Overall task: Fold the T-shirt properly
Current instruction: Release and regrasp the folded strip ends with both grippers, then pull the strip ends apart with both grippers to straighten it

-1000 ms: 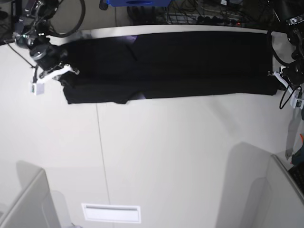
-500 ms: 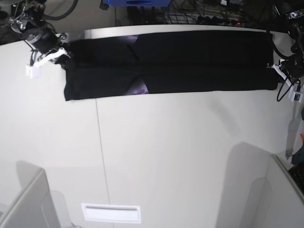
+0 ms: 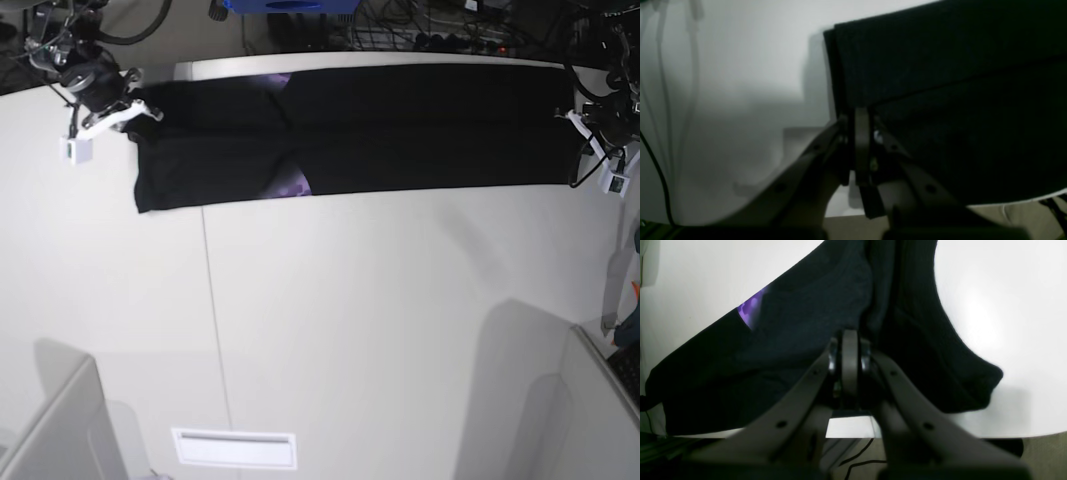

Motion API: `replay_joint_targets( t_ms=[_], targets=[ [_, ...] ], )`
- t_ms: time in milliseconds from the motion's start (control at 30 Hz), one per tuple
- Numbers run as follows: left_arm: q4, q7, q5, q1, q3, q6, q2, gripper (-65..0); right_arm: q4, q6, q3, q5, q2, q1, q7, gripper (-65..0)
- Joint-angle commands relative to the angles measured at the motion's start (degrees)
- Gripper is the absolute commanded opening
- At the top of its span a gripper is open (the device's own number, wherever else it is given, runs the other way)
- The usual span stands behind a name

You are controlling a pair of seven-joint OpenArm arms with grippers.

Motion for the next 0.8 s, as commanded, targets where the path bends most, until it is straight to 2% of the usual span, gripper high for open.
replay_joint_targets(
  t_ms=[0,67,133,167,233,300,367,433,500,533,567,600,667,700,733,767],
  targets=[
    [0.9,-0.5,0.1,0.4,-0.5,-0.1,-1.2,-65.0,0.8,0.4,0.5,0.6,0.4,-0.3,0.8,-65.0],
    [0.9,-0.5,0.1,1.0,-0.5,-0.1,-1.2,-65.0,0.8,0.4,0.6,0.6,0.4,-0.4,0.8,-65.0],
    [0.9,-0.5,0.1,1.1,-0.6,-0.1,-1.2,-65.0,0.8,0.4,0.7,0.6,0.4,-0.5,1.0,-52.8],
    [0.9,-0.5,0.0,1.1,-0.6,-0.1,-1.2,-58.6,0.8,0.4,0.8,0.6,0.4,-0.5,1.0,-46.7],
    [1.0,-0.5,0.0,1.6,-0.7,-0.1,-1.2,-44.1,0.8,0.4,0.8,0.6,0.3,-0.5,1.1,-39.3],
    [2.1,-0.5,-0.1,2.3,-0.7,-0.1,-1.2,-30.1,0.8,0.4,0.9,0.6,0.3,-0.5,1.3,-38.9],
    [5.8,-0.5,-0.3,3.8,-1.8,-0.1,-1.0,-19.9,0.8,0.4,0.9,0.6,0.3,-0.5,1.6,-38.9],
    [9.4,-0.5,-1.0,4.9,-5.3,-0.1,1.0,-16.0,0.9,0.4,0.8,0.6,0.3,-0.6,2.8,-38.9],
    [11.8,-0.3,-4.3,5.3,-10.1,-0.1,3.2,-18.9,0.9,0.4,0.2,0.6,0.3,-0.6,3.1,-38.9],
    [11.8,-0.3,-6.4,5.7,-11.6,-0.1,3.6,-23.2,0.9,0.5,0.1,0.6,0.3,-0.6,3.1,-39.0],
    [11.5,-0.3,-8.0,6.1,-12.1,-0.1,3.6,-30.1,0.9,0.6,-0.9,0.6,0.3,-0.6,3.2,-40.8],
    [10.9,-0.3,-9.4,6.5,-11.6,-0.1,3.6,-39.8,0.9,1.7,-2.2,0.6,0.4,-0.4,3.2,-44.1],
    [9.6,-0.3,-9.8,6.6,-9.7,0.1,3.9,-64.8,0.9,6.4,-4.3,0.3,0.5,-0.1,3.2,-55.5],
    [8.7,-0.3,-9.5,6.6,-8.8,0.1,4.4,-65.0,0.8,8.3,-5.0,0.2,0.5,0.4,3.2,-62.6],
    [7.9,-0.3,-8.9,6.4,-8.2,0.1,5.3,-65.0,0.8,9.4,-5.9,0.2,0.5,1.2,2.8,-65.0],
    [7.0,-0.4,-7.7,6.3,-7.4,0.1,5.9,-65.0,0.4,9.2,-6.7,0.1,0.5,1.7,2.8,-65.0]
  ],
)
